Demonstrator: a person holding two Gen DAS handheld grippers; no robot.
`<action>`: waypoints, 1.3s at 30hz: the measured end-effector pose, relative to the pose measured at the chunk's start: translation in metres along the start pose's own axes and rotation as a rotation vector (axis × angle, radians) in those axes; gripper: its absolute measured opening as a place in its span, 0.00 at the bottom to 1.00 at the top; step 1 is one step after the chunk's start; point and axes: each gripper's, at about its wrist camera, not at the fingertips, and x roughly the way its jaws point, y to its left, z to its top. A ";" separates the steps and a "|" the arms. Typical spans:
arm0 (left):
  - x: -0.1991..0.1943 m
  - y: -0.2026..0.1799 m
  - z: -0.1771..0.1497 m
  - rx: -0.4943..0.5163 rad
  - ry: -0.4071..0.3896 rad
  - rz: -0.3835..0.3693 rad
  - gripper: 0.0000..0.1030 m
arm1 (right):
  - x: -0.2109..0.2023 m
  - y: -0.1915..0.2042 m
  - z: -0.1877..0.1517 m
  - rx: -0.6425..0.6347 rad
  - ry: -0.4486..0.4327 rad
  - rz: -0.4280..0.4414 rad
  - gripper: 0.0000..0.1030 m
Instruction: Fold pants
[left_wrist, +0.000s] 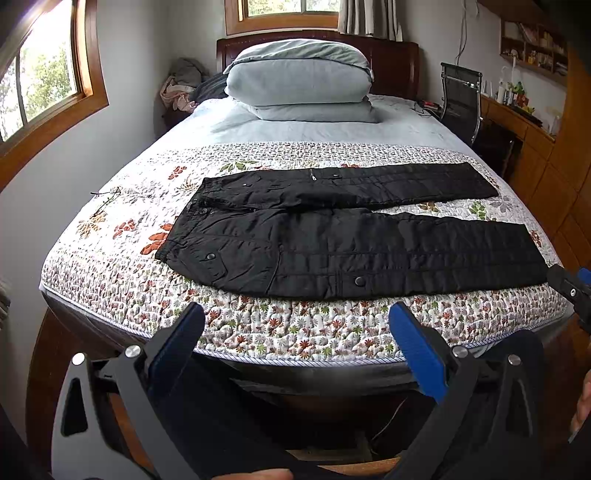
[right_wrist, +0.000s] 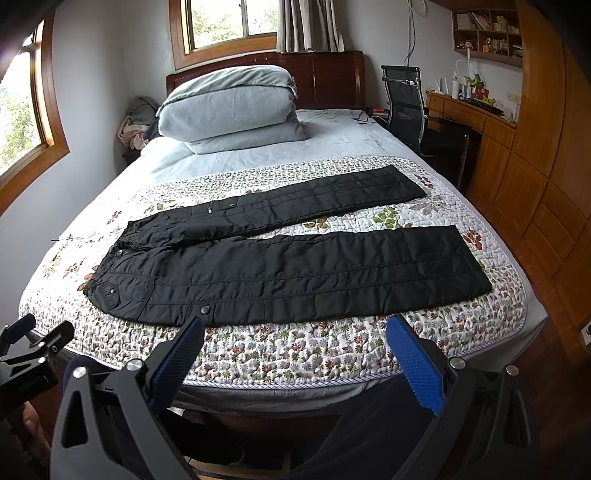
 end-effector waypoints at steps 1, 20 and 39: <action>0.000 0.000 0.000 0.001 0.000 0.000 0.97 | 0.000 0.000 0.000 0.001 0.000 0.000 0.97; 0.000 0.000 -0.001 0.001 -0.001 0.005 0.97 | 0.001 -0.001 -0.001 0.007 0.001 -0.004 0.97; -0.001 0.001 0.000 0.002 0.000 0.009 0.97 | 0.001 -0.002 -0.001 0.014 0.002 -0.006 0.97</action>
